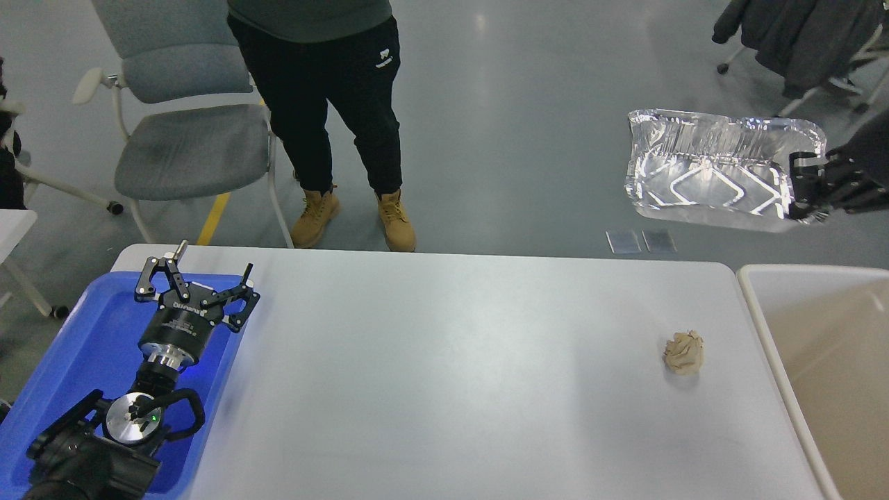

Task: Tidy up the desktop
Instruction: 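Release the foil tray from the right gripper into the white bin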

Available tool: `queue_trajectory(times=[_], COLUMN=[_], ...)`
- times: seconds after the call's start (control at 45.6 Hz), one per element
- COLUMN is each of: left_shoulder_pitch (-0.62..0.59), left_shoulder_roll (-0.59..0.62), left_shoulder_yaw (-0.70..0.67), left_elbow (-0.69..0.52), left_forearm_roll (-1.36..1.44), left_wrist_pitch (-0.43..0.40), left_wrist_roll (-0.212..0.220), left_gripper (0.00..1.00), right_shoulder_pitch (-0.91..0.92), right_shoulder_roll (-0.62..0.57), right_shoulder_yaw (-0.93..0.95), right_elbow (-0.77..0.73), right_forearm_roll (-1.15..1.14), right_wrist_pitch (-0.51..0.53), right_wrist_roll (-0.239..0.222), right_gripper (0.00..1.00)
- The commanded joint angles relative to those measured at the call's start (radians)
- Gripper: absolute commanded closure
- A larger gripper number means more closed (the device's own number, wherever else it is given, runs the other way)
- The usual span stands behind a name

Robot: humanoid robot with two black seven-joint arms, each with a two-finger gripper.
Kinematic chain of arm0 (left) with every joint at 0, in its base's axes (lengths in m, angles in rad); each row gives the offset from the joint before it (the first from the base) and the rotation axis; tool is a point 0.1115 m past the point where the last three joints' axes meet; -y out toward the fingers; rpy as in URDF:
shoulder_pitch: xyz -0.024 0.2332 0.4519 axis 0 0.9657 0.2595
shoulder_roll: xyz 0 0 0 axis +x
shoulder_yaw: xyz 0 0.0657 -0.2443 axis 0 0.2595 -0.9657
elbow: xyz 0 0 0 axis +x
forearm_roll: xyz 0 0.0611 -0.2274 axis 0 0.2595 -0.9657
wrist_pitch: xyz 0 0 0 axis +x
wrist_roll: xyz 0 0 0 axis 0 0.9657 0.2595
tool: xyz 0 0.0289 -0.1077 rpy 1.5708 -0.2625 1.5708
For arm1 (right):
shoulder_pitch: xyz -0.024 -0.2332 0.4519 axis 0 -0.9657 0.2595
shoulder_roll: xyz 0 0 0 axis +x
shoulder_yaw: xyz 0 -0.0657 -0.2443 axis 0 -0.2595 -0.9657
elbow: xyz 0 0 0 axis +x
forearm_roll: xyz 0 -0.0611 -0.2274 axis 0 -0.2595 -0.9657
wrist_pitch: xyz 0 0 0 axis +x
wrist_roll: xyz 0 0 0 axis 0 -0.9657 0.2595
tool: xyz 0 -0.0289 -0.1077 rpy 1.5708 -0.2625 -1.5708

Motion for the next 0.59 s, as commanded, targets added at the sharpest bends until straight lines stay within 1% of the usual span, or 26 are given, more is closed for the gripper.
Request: queue_trajectory(times=[0.0, 0.176, 0.351, 0.439, 0.571], left_shoulder_pitch=[0.000, 0.000, 0.000, 0.000, 0.000], left_shoulder_roll=[0.000, 0.000, 0.000, 0.000, 0.000], left_shoulder_yaw=[0.000, 0.000, 0.000, 0.000, 0.000], left_elbow=[0.000, 0.000, 0.001, 0.000, 0.000], left_forearm_roll=[0.000, 0.000, 0.000, 0.000, 0.001], left_wrist_pitch=[0.000, 0.000, 0.000, 0.000, 0.000], left_wrist_roll=[0.000, 0.000, 0.000, 0.000, 0.000], left_gripper=[0.00, 0.00, 0.00, 0.00, 0.00], right_shoulder_pitch=[-0.237, -0.470, -0.673, -0.759, -0.880], right_shoulder_roll=[-0.081, -0.090, -0.083, -0.078, -0.064], right_shoulder_yaw=[0.076, 0.220, 0.360, 0.406, 0.478], right_elbow=[-0.306, -0.536, -0.682, -0.705, -0.707], right_forearm_roll=[0.002, 0.002, 0.002, 0.002, 0.002], right_wrist_pitch=[0.000, 0.000, 0.000, -0.052, -0.173], right_wrist_roll=[0.007, 0.007, 0.007, 0.007, 0.007], right_gripper=[1.00, 1.00, 1.00, 1.00, 1.00])
